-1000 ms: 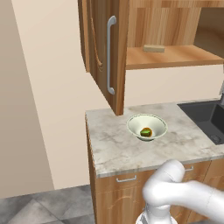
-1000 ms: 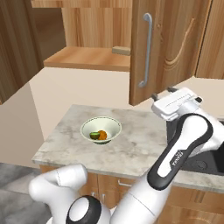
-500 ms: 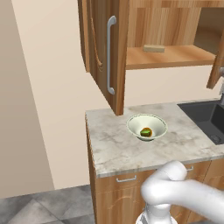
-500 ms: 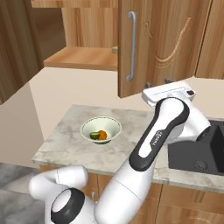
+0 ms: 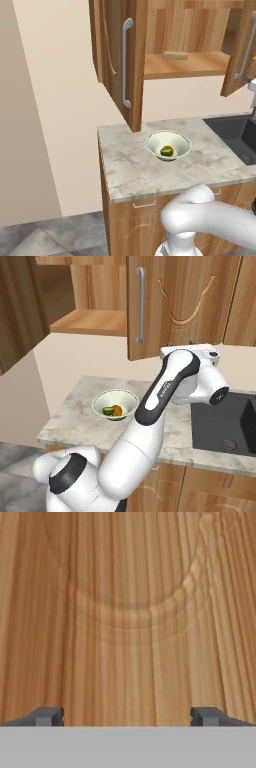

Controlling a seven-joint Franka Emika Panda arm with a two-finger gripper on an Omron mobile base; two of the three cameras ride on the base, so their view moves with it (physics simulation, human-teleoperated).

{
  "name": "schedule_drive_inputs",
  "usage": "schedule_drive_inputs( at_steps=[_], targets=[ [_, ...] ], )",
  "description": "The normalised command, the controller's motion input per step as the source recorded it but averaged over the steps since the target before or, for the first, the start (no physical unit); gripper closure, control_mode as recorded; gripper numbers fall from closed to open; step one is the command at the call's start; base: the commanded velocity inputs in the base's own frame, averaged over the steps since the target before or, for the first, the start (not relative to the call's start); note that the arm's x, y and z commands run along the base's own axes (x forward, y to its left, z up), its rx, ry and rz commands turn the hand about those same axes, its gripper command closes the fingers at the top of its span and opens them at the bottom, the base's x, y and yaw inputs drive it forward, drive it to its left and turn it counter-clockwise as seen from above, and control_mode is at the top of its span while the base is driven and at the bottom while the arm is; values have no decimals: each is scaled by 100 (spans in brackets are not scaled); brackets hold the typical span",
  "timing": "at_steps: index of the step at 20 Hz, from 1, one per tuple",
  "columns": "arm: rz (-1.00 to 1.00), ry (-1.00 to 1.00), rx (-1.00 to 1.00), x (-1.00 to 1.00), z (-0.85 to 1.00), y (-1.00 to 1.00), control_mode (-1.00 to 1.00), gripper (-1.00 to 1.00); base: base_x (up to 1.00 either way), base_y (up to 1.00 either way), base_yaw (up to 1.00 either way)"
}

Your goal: Open the cabinet. Pick the orange and kiwi from the cabinet and place them into the bowl. Then close the cabinet.

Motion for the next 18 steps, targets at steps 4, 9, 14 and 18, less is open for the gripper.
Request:
schedule_drive_inputs(
  at_steps=[4, 9, 14, 18],
  targets=[
    [-15, 8, 0, 60, 0, 12, -100, -100, 0, 0, 0],
    [-15, 6, 0, 68, 0, 19, -100, -100, 0, 0, 0],
    [-13, 7, 0, 62, 0, 25, -100, -100, 0, 0, 0],
    [-11, 9, 0, 47, 2, 24, -100, -100, 0, 0, 0]
  ],
)
